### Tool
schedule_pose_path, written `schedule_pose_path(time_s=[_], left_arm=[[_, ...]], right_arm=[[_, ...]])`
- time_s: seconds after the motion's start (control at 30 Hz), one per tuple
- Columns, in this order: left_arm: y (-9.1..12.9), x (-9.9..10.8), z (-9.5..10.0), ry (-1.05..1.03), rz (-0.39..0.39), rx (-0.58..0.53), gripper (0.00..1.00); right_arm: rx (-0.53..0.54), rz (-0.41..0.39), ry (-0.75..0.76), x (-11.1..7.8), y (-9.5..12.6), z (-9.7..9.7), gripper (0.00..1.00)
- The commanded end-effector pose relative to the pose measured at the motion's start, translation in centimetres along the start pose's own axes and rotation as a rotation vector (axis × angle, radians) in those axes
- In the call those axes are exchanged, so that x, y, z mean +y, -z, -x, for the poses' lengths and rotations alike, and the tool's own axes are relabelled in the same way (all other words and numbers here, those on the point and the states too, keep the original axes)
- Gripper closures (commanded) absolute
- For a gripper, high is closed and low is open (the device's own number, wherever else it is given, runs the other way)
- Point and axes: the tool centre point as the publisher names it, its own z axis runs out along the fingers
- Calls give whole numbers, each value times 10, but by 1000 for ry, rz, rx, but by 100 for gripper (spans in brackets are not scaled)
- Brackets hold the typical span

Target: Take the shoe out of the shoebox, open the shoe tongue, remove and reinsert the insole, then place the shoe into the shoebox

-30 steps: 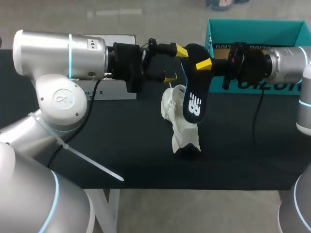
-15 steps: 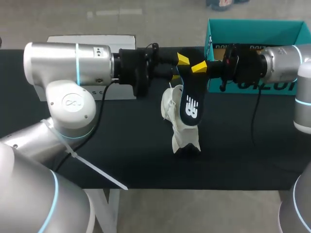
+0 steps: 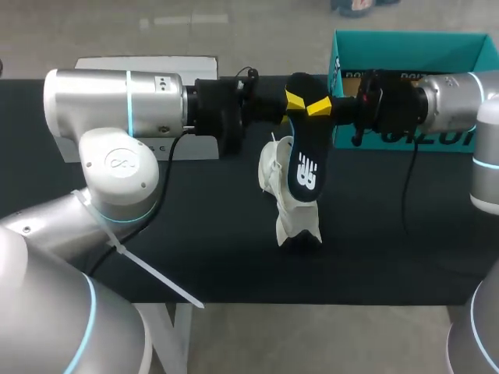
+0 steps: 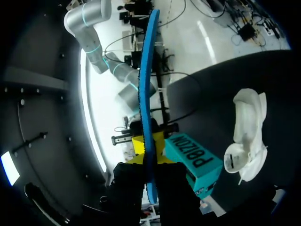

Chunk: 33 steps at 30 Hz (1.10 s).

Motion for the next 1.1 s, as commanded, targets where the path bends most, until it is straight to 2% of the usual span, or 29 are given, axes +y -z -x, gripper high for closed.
schedule_pose_path(time_s=[0.03, 0.2, 0.23, 0.27, 0.4, 0.53, 0.57, 0.63, 0.87, 1.1], left_arm=[[-2, -1, -2, -1, -1, -1, 100], [-2, -1, -3, 10, -6, 16, 100], [-1, -1, -4, 14, -8, 21, 100], [1, -1, -5, 22, -8, 29, 100], [9, -5, -8, 52, -19, 58, 100], [17, -8, -11, 76, -38, 90, 100], [19, -8, -12, 82, -42, 101, 100], [22, -9, -12, 91, -41, 112, 100], [28, -8, -11, 178, 7, 130, 100], [24, -17, -10, 293, 5, 172, 100]], right_arm=[[-1, -4, -2, 2, -2, 1, 100], [10, -8, -4, 2, -3, 1, 100], [8, 0, -8, 3, -2, 2, 40], [3, 8, -13, 3, 0, 3, 0], [-15, 35, -23, 3, 14, 10, 0], [-83, 52, -40, 2, 35, 22, 0], [-116, 58, -48, 2, 42, 27, 0], [-316, 95, -23, 3, 60, 39, 0], [-316, 95, -23, 3, 60, 39, 0], [-316, 95, -23, 3, 60, 39, 0]])
